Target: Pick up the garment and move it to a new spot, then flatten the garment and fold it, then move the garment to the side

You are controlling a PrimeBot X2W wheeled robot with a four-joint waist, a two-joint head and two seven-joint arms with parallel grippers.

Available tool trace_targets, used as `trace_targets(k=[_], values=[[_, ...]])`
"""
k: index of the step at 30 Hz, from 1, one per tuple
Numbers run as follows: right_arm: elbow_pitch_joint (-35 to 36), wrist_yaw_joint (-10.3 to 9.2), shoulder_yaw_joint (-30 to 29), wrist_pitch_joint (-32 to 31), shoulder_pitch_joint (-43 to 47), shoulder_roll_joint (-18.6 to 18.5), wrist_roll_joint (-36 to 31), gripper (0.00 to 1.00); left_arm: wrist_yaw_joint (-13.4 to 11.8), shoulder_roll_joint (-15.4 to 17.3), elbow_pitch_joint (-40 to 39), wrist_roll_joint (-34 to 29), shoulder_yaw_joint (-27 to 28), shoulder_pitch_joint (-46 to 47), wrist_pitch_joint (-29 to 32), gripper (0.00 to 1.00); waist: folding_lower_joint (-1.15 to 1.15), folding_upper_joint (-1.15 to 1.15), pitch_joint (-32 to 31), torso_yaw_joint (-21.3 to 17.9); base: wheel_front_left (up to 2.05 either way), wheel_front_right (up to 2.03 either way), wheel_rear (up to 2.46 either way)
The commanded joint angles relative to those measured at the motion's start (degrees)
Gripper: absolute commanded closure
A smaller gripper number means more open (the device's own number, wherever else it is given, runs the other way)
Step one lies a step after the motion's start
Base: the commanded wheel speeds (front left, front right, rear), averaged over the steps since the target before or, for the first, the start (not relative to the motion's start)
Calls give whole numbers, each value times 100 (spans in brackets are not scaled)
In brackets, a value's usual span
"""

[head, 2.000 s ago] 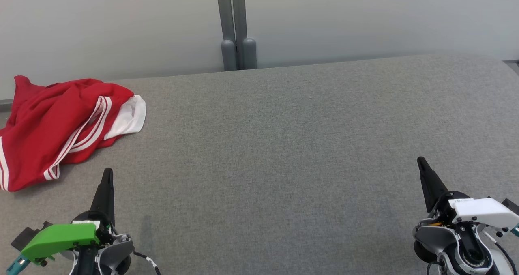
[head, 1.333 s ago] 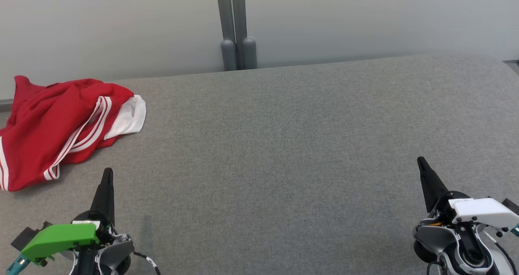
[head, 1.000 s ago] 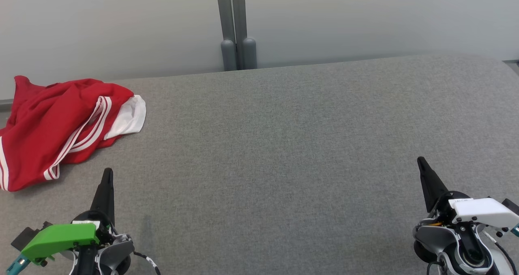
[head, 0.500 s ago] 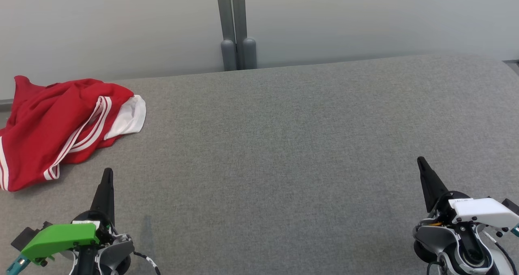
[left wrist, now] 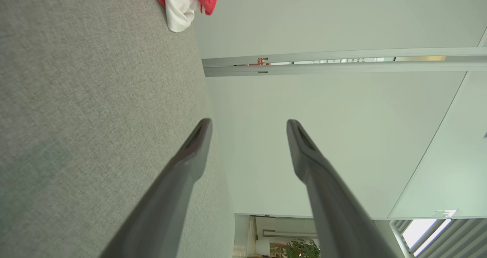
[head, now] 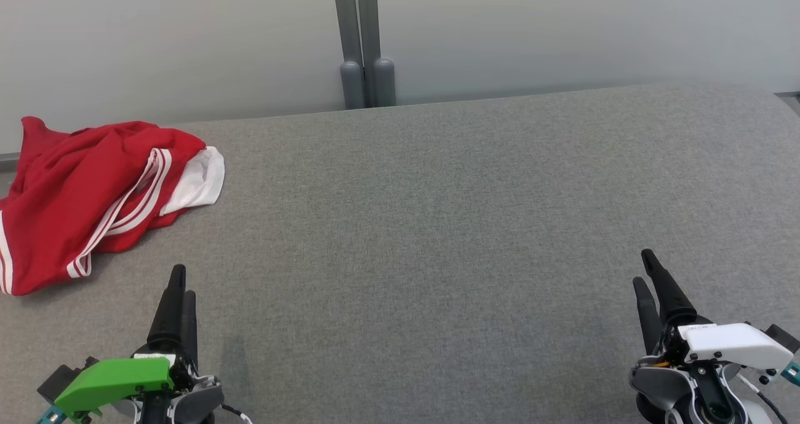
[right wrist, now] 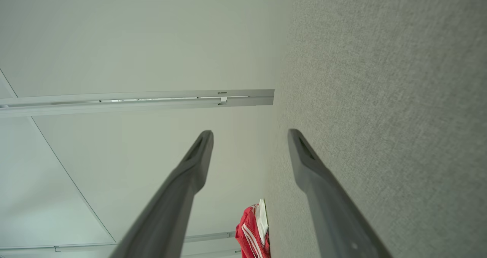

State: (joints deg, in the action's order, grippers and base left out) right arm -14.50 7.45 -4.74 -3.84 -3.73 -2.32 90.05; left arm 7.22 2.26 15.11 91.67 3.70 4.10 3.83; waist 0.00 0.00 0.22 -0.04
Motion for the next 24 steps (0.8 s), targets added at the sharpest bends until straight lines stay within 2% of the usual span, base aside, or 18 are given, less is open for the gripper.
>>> trace_targets(k=[1, 9, 24], values=[[156, 2, 27, 72, -48, -49, -195, 0, 10, 28, -134, -139, -29, 60, -75, 0, 0, 0, 0, -1, 0, 0, 0], [373, 2, 117, 278, 23, -116, -1208, 0, -5, 34, -207, -881, -148, 24, -279, 0, 0, 0, -8, 6, 0, 0, 0], [699, 3, 285, 620, 142, -344, -3342, 0, -316, 70, -79, -3100, -494, -103, -620, 0, 0, 0, -43, 34, 0, 0, 0]])
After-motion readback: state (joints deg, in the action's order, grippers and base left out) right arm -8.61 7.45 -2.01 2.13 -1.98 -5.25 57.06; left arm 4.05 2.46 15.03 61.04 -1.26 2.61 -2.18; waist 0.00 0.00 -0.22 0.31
